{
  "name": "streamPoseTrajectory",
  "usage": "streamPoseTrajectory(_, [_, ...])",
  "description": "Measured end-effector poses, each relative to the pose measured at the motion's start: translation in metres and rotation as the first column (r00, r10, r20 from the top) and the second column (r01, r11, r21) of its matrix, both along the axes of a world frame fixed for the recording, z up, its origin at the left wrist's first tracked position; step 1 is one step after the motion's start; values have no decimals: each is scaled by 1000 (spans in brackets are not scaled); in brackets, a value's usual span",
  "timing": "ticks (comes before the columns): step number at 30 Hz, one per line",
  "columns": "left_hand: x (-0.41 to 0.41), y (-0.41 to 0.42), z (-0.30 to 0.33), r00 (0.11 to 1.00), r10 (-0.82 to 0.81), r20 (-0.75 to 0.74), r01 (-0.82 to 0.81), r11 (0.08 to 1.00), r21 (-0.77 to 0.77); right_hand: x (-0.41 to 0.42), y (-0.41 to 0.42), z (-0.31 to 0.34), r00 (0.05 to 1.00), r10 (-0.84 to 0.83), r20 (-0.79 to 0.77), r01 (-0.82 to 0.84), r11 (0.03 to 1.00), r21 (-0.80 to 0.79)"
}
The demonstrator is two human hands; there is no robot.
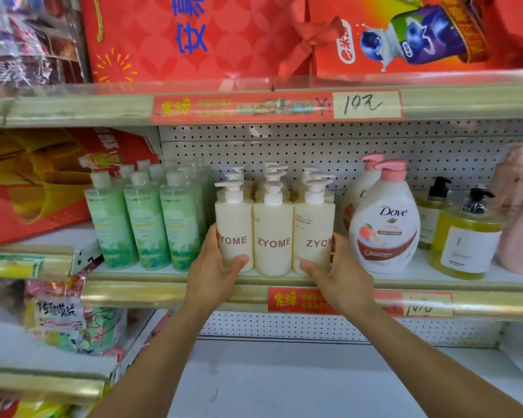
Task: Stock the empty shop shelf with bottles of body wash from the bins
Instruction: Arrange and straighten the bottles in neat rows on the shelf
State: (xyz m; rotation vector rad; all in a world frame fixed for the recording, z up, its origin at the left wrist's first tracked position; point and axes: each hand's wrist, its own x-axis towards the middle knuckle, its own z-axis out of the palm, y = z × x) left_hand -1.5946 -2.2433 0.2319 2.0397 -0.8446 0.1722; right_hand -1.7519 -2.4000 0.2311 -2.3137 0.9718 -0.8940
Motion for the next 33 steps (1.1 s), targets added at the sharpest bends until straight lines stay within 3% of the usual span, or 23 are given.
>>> streamPoseTrajectory(13, [5, -2, -7, 999, -27, -27, 25, 998, -60, -1, -5, -5, 1000, 27, -7, -27, 998, -59])
streamPoseTrajectory(17, [7, 1, -5, 984, -138, -115, 118, 979, -165, -3, -5, -4, 996, 74, 45, -71, 996, -58])
streamPoseTrajectory(21, [4, 4, 7, 924, -261, -281, 177, 940, -291, -6, -6, 8, 932, 203, 302, -277, 934, 227])
streamPoseTrajectory(23, [5, 1, 17, 883, -313, -351, 186, 917, -352, -1, -10, 18, 911, 166, 377, -307, 884, 353])
streamPoseTrajectory(27, [12, -8, 35, 839, -379, -390, 221, 893, -393, 10, -15, 46, 875, 100, 473, -336, 831, 444])
streamPoseTrajectory(31, [19, -11, 55, 852, -361, -379, 205, 897, -392, 27, -42, 68, 933, 2, 361, -211, 813, 542])
streamPoseTrajectory(33, [28, -14, 67, 830, -379, -410, 179, 876, -447, 34, -60, 69, 910, -6, 414, -266, 759, 594])
